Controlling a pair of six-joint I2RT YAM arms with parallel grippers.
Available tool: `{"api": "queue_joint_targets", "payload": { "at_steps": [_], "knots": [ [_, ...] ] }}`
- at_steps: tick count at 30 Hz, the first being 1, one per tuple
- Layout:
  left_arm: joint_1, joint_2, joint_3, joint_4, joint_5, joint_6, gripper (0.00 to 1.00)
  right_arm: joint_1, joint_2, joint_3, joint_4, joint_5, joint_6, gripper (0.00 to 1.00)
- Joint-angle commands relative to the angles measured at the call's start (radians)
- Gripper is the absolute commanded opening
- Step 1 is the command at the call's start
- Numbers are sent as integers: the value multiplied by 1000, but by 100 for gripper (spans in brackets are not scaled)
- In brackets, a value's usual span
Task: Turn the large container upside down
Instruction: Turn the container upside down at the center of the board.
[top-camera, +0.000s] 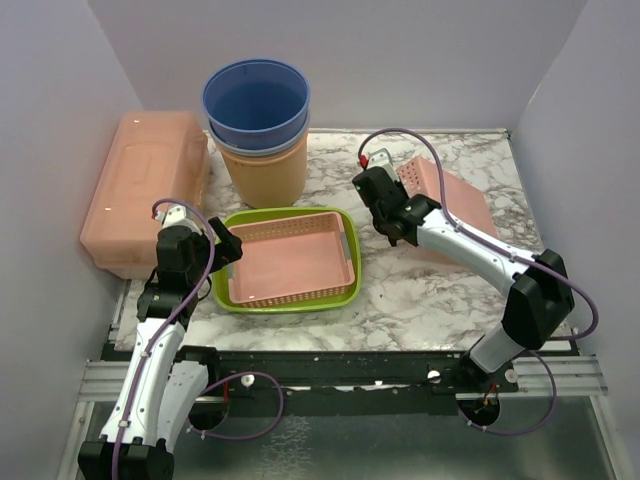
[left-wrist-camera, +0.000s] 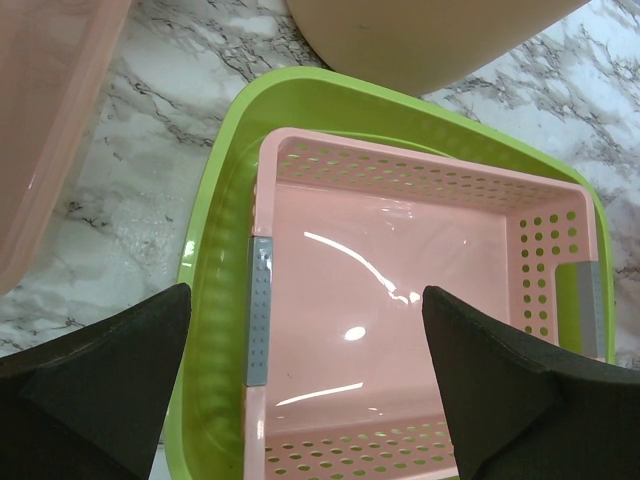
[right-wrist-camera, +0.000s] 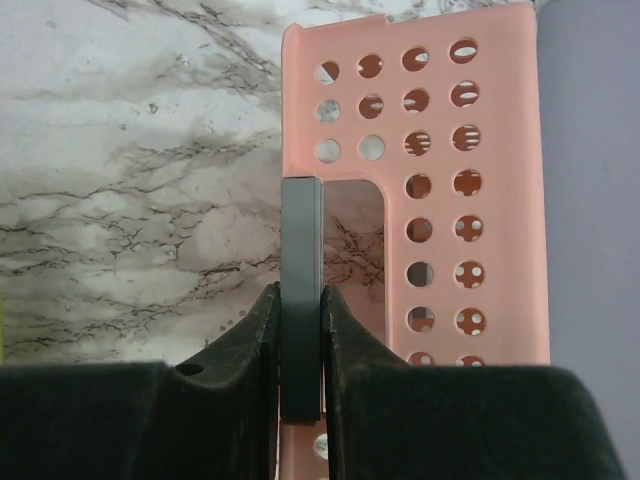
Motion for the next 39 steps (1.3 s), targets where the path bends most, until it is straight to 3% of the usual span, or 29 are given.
{"api": "queue_joint_targets", "payload": {
  "at_steps": [1,3,6,9,19,26,33,39],
  "knots": [
    [7,-3,-7,18,17,7,99,4,60,36,-121,-81,104,4],
    [8,-5,-7,17,16,6,99,4,73,34,-138,-78,156,5],
    [8,-8,-7,17,14,7,99,4,49,-4,-92,-145,164,22],
    [8,-8,-7,18,15,7,99,4,29,-23,-67,-169,171,27],
    [8,-13,-8,17,8,4,99,4,-45,-107,-36,-351,207,35],
    [8,-10,-8,18,11,4,99,4,-171,-156,-3,-365,291,39],
    [8,-12,-8,17,7,4,99,0,-365,-322,25,-142,594,78],
    [8,-13,-8,17,7,4,99,-9,-460,-440,-77,-186,1054,94]
  ]
}}
